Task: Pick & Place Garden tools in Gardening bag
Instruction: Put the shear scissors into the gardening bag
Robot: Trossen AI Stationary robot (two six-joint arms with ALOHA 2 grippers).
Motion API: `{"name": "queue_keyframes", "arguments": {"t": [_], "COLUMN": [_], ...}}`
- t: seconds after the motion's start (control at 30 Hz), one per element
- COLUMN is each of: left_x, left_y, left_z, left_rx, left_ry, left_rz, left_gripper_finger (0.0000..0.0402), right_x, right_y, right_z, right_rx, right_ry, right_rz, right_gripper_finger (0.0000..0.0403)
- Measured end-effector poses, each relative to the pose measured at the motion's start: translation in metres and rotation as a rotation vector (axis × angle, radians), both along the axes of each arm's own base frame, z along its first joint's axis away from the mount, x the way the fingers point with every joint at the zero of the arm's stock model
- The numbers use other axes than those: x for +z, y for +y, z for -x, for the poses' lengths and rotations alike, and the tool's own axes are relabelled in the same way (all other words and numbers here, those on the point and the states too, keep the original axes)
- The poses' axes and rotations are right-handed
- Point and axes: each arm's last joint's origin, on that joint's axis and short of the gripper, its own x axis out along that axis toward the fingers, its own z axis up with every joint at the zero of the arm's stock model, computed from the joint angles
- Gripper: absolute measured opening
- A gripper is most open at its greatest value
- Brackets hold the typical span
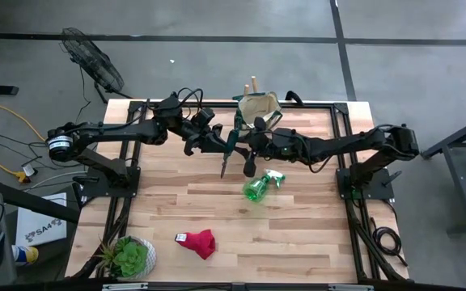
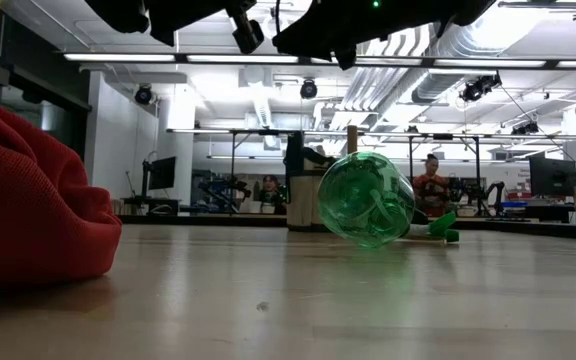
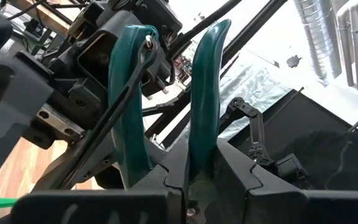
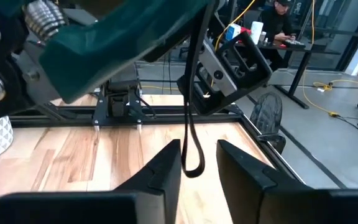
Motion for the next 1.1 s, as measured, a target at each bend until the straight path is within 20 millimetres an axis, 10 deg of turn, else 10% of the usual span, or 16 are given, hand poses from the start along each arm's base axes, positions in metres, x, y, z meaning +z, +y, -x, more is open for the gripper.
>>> {"name": "queue_keyframes", "arguments": {"t": [0.33,1.1], "left_x": [0.0,0.001], "left_y": [0.0,-0.001], "left_z": [0.0,0.001], "left_rx": [-0.003,-0.051], "left_ry": [-0.004,0.011], "left_rz": [0.0,0.014], "left_gripper_finger": [0.0043,0.0125], "right_x": [0.0,0.022], "right_y": [-0.001,0.003], "right_z": [0.0,0.017], "right_rx": [0.021,0.012], "right_ry": [-0.001,-0.063], "right_rz": [-0.008,-0.132], "right_gripper_finger": [0.001,0.0004]}}
